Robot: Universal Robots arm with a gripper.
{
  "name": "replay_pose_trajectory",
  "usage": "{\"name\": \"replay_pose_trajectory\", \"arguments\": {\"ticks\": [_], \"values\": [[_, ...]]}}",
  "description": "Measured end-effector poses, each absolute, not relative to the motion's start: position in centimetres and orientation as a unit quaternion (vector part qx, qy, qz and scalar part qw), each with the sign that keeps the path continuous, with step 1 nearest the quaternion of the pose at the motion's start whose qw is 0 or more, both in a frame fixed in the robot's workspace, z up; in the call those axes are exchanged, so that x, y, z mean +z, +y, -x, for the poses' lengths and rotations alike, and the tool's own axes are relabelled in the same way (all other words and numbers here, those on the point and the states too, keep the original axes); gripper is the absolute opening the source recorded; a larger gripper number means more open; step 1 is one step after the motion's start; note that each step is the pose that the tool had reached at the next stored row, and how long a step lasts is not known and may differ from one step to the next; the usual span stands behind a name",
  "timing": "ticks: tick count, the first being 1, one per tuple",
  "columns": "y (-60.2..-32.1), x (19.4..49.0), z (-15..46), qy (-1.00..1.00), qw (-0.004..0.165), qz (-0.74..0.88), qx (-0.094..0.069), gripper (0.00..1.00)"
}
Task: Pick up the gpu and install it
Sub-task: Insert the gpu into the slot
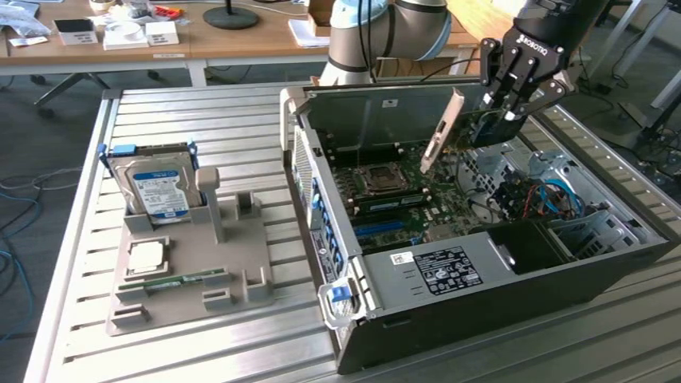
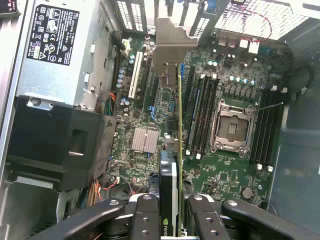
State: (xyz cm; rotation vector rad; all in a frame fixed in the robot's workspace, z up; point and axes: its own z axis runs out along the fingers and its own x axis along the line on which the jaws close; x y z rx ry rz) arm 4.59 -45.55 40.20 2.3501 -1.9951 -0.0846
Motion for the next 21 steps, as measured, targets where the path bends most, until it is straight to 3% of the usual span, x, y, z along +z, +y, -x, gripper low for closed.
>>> {"name": "replay_pose_trajectory", "arguments": {"ticks": [21], "values": [[-45.55, 40.04, -4.58, -0.688, 0.027, -0.725, -0.029, 0.27]]}}
